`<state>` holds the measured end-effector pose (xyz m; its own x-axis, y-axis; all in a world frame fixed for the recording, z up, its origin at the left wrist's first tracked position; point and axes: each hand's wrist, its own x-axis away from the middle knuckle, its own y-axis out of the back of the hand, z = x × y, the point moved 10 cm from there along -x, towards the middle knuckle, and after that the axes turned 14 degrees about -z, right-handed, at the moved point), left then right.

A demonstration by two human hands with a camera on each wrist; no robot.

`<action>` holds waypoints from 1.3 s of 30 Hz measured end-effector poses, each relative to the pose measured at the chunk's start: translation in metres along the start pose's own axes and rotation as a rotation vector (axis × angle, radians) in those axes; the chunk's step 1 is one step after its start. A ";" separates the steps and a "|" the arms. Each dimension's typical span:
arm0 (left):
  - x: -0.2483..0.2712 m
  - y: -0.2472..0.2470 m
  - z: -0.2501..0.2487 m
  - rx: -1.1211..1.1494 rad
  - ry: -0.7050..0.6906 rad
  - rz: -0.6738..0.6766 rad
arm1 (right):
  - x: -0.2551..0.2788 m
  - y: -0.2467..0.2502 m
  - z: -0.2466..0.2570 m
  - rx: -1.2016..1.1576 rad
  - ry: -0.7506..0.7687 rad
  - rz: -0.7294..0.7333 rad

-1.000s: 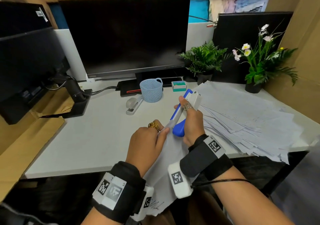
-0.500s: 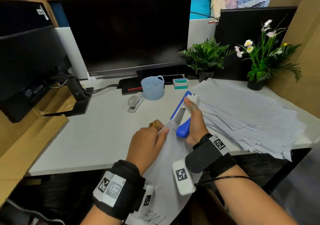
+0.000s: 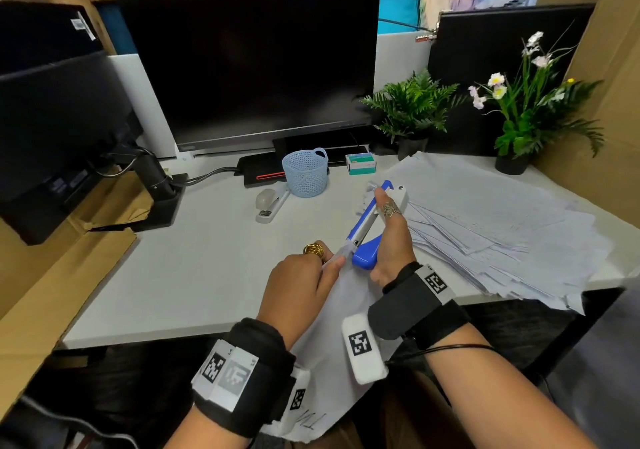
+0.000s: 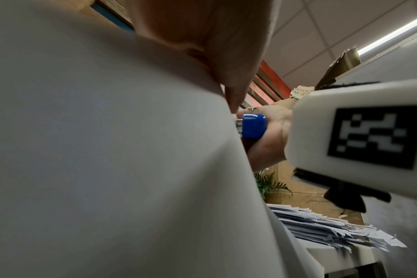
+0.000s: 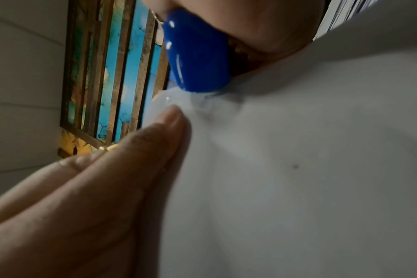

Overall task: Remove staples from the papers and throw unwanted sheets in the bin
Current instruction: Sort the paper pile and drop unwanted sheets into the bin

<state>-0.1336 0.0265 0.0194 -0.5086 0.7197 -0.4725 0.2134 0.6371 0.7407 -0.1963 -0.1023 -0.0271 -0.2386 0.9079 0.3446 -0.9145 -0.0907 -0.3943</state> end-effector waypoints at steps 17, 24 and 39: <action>-0.006 0.008 0.036 -0.009 0.042 -0.048 | -0.027 -0.039 -0.017 0.606 -0.122 0.206; -0.005 0.021 0.059 -0.056 0.118 -0.102 | -0.024 -0.058 -0.010 1.390 0.196 0.275; -0.005 0.018 0.080 0.246 0.228 -0.184 | 0.024 -0.104 0.017 1.305 0.901 0.524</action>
<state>-0.0600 0.0561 -0.0034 -0.7235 0.5249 -0.4483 0.2811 0.8172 0.5032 -0.1126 -0.0775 0.0365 -0.7584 0.5580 -0.3368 -0.5529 -0.2770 0.7859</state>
